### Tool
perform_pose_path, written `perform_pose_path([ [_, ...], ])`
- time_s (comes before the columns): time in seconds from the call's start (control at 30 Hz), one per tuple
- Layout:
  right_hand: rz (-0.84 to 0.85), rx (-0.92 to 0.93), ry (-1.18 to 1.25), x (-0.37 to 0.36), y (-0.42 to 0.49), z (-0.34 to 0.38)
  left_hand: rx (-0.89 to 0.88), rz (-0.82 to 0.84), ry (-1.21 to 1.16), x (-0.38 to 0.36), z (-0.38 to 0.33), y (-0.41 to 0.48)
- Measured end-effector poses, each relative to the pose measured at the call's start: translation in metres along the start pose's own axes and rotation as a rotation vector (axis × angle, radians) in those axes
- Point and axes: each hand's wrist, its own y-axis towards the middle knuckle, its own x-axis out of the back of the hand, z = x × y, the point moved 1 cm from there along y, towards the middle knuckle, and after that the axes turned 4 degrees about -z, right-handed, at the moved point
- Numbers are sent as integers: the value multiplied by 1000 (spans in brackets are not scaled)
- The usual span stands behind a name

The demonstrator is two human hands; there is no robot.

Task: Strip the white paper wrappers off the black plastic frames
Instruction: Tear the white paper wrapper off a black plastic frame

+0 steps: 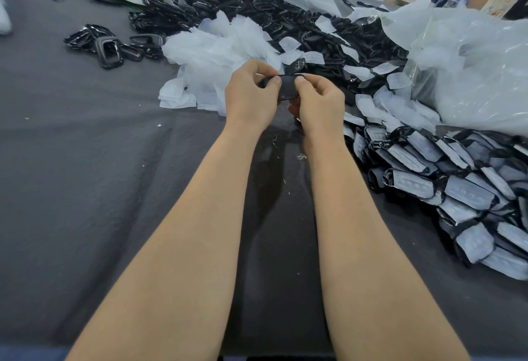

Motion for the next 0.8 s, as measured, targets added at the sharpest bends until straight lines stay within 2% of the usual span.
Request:
perform_pose_path([
  [0.1, 89, 89, -203, -3, -2, 1, 37, -41, -34, 4, 1, 1],
  [0.17, 80, 115, -235, -3, -2, 0, 41, -46, -50, 4, 0, 1],
  [0.43, -63, 54, -121, 5, 2, -2, -14, 59, 36, -1, -1, -6],
  [0.63, 22, 56, -178, -1, -4, 4, 16, 17, 0, 3, -3, -4],
  [0.8, 9, 32, -76, 8, -8, 9, -40, 3, 13, 2, -9, -13],
])
